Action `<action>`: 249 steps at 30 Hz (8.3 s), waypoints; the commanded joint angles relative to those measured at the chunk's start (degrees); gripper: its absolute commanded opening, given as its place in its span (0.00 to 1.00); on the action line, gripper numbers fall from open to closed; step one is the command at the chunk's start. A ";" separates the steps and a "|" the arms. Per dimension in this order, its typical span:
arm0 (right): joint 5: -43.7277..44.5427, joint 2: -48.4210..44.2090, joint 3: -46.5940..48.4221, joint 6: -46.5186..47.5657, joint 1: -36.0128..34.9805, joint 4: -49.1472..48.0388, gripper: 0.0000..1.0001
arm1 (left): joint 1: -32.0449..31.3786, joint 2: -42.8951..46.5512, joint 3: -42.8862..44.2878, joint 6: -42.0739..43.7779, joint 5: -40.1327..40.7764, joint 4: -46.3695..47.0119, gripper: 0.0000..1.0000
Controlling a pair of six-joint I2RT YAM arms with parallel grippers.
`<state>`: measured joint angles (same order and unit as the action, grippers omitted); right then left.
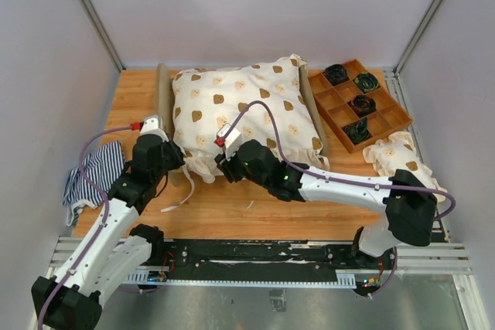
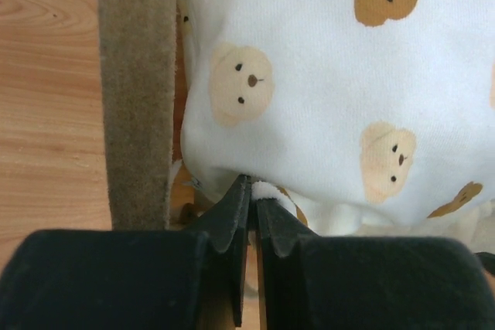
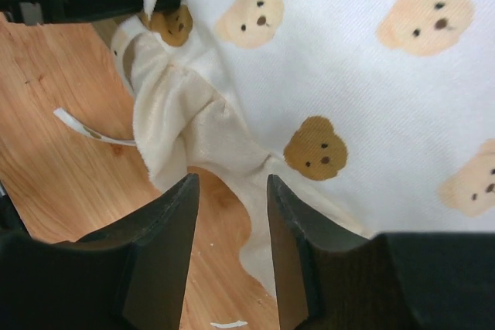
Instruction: Set up the pet bed
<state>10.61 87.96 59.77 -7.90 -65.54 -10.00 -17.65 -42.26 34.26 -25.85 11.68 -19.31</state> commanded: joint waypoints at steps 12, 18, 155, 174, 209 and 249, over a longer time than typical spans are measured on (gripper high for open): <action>1.56 -6.69 -4.56 8.71 -1.08 -5.67 0.47 | 1.13 9.49 9.87 -0.61 -2.59 -7.11 0.62; 3.13 -6.77 -3.78 6.43 -1.08 -4.25 0.46 | 1.13 11.89 10.90 0.76 6.70 -9.63 0.63; 3.63 36.62 -18.15 10.15 -9.06 -75.17 0.00 | 7.85 -28.08 35.99 4.37 2.31 1.58 0.00; -7.18 22.82 -9.35 -3.88 -6.50 -46.37 0.00 | 10.00 -18.29 27.33 1.49 2.53 -3.84 0.65; -16.18 19.90 -5.79 -4.01 -4.16 -48.48 0.00 | 9.92 7.05 -6.20 -18.04 -17.29 -6.24 0.60; -11.09 41.80 5.73 30.00 -4.58 -57.77 0.00 | 10.53 -6.75 -0.42 -18.56 -23.89 4.72 0.00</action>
<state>-2.68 128.81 60.27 16.78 -69.58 -65.71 -7.84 -49.41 32.47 -44.38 -10.09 -15.79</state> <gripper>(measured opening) 0.008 0.014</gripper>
